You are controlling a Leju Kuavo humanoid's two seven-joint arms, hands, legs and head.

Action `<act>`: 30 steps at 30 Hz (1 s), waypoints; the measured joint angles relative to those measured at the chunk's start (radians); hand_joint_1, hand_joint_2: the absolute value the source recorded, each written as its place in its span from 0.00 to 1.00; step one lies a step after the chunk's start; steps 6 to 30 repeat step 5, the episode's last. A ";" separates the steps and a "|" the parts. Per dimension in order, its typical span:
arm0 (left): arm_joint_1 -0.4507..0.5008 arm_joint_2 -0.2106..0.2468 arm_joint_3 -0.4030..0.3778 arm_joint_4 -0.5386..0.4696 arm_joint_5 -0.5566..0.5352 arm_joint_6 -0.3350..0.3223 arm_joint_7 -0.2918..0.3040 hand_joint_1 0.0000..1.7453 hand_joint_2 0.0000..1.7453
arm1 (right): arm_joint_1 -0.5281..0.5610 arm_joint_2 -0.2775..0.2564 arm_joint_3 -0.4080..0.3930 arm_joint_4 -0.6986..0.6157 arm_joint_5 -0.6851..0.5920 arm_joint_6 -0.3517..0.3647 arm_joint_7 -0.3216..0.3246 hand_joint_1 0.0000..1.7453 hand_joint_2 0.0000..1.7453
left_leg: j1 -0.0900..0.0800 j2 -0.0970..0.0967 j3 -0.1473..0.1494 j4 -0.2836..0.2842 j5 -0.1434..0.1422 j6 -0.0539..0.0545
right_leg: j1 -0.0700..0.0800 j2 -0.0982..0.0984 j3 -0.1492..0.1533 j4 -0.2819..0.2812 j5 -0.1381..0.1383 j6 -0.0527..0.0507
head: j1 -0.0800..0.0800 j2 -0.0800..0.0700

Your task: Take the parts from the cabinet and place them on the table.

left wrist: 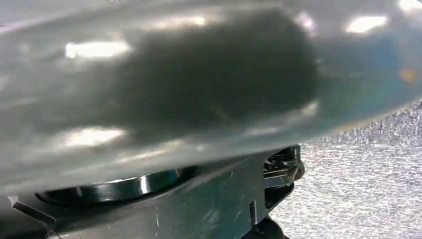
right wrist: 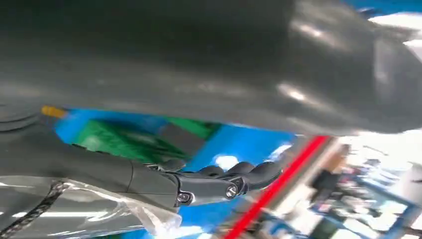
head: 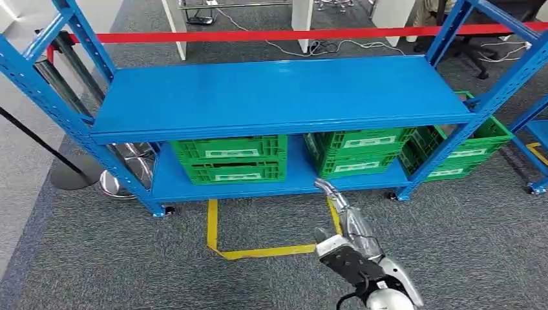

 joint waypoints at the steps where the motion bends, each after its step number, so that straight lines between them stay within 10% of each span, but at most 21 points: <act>1: 0.000 0.000 0.000 0.000 -0.001 0.000 0.000 0.00 0.00 | 0.001 0.001 -0.015 0.014 0.000 0.000 0.003 0.00 0.00 | 0.000 0.000 0.000 0.000 0.000 0.000 | 0.000 0.000 0.000 0.000 0.000 0.000 | 0.000 0.000; 5: 0.001 0.002 0.000 0.000 -0.008 -0.001 0.000 0.00 0.00 | -0.001 0.013 -0.111 0.086 0.020 -0.004 0.003 0.00 0.00 | 0.000 0.000 0.000 0.000 0.000 0.000 | 0.000 0.000 0.000 0.000 0.000 0.000 | 0.000 0.000; 30: 0.001 0.002 0.000 0.000 -0.008 -0.001 0.000 0.00 0.00 | -0.001 0.013 -0.111 0.086 0.020 -0.004 0.003 0.00 0.00 | 0.000 0.000 0.000 0.000 0.000 0.000 | 0.000 0.000 0.000 0.000 0.000 0.000 | 0.000 0.000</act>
